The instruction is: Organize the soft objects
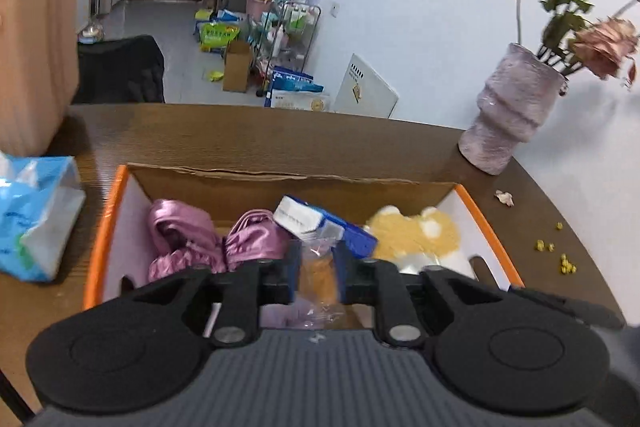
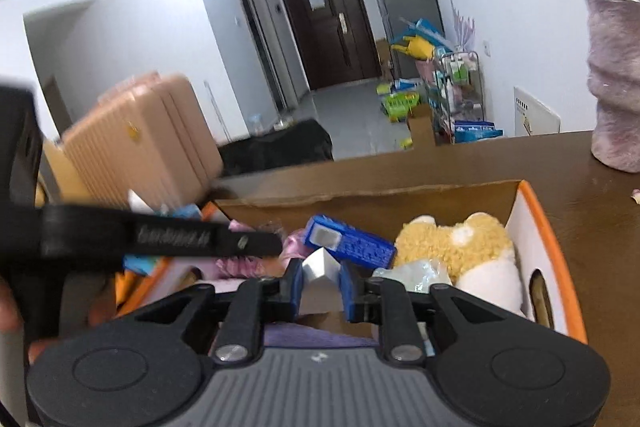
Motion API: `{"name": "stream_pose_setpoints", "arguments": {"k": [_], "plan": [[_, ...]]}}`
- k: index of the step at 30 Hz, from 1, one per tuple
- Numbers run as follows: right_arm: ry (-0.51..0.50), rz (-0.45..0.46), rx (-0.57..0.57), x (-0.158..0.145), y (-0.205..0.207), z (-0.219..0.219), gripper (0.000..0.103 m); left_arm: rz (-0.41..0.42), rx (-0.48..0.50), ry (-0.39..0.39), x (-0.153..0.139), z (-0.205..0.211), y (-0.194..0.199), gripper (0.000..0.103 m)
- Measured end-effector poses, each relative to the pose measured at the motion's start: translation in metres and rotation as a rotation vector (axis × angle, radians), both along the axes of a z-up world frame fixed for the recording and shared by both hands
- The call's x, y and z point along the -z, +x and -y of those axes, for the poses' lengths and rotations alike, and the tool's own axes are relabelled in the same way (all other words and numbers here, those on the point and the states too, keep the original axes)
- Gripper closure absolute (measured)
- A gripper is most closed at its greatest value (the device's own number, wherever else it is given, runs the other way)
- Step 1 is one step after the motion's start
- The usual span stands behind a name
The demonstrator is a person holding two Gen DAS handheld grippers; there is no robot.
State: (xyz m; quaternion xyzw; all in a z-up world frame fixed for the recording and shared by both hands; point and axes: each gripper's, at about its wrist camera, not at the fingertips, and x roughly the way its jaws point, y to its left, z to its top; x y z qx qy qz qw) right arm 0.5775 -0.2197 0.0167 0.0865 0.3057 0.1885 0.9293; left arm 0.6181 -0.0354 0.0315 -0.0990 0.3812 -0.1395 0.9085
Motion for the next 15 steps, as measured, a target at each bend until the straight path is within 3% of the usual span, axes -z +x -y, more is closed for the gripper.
{"name": "stream_pose_setpoints", "arguments": {"k": [1,3,5,10,15], "plan": [[-0.017,0.008,0.008,0.004,0.003,-0.003,0.077,-0.008,0.002,-0.003,0.004,0.001,0.005,0.065],[-0.033,0.016,0.018,0.008,0.008,-0.004,0.061,-0.004,0.010,0.012,0.009,0.003,0.010,0.064],[-0.024,0.024,0.021,0.009,0.011,-0.003,0.056,0.003,0.010,0.028,0.012,0.003,0.009,0.063],[-0.015,0.022,0.034,0.001,0.007,0.007,0.055,0.013,-0.005,0.042,0.003,-0.003,-0.004,0.062],[-0.011,0.070,0.054,-0.033,-0.024,0.025,0.055,0.064,-0.023,0.073,-0.029,-0.016,-0.041,0.055]]}}
